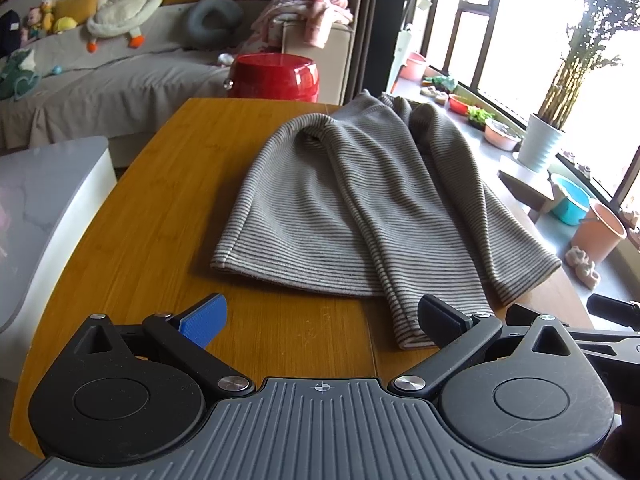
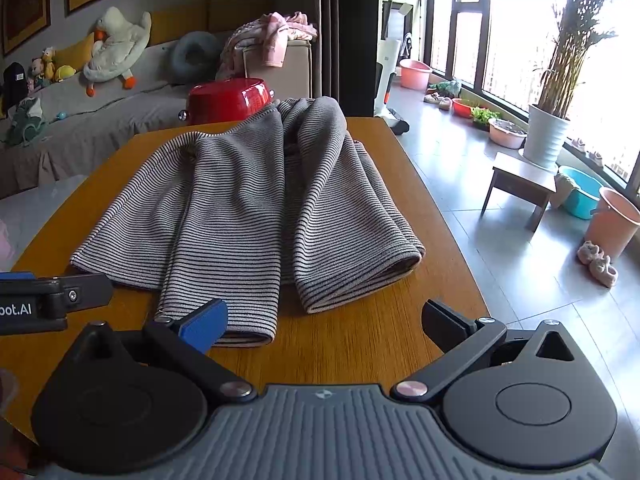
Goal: Fold clothes
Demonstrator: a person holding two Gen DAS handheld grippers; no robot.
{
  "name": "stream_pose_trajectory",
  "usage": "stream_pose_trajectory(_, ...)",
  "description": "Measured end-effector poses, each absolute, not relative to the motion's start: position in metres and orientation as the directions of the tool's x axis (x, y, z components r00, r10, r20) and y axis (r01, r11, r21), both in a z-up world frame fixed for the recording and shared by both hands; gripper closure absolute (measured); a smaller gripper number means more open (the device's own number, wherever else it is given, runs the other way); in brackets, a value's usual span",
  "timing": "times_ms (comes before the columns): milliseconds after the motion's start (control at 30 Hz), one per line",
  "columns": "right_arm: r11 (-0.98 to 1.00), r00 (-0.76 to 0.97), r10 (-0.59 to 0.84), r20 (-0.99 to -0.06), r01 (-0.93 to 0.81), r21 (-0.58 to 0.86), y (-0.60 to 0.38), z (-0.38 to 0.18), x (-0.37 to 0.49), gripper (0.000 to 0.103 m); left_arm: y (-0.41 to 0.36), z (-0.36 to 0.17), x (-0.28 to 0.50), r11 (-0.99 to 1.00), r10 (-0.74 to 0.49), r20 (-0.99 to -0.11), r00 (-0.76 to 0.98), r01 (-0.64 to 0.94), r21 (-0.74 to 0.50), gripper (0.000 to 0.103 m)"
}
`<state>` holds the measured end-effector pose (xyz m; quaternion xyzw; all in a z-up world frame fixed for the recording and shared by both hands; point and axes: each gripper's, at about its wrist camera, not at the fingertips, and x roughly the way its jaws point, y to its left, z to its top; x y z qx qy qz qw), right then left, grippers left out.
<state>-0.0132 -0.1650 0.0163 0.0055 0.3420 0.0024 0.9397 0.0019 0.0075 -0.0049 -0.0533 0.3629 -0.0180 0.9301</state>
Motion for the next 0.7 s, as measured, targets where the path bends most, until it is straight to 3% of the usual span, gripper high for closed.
stream_pose_trajectory(700, 1.000, 0.758, 0.010, -0.652, 0.000, 0.016, -0.1650, 0.0143, -0.0122, 0.000, 0.0075, -0.0052, 0.0017, 0.994, -0.074, -0.678, 0.732, -0.003, -0.113, 0.000)
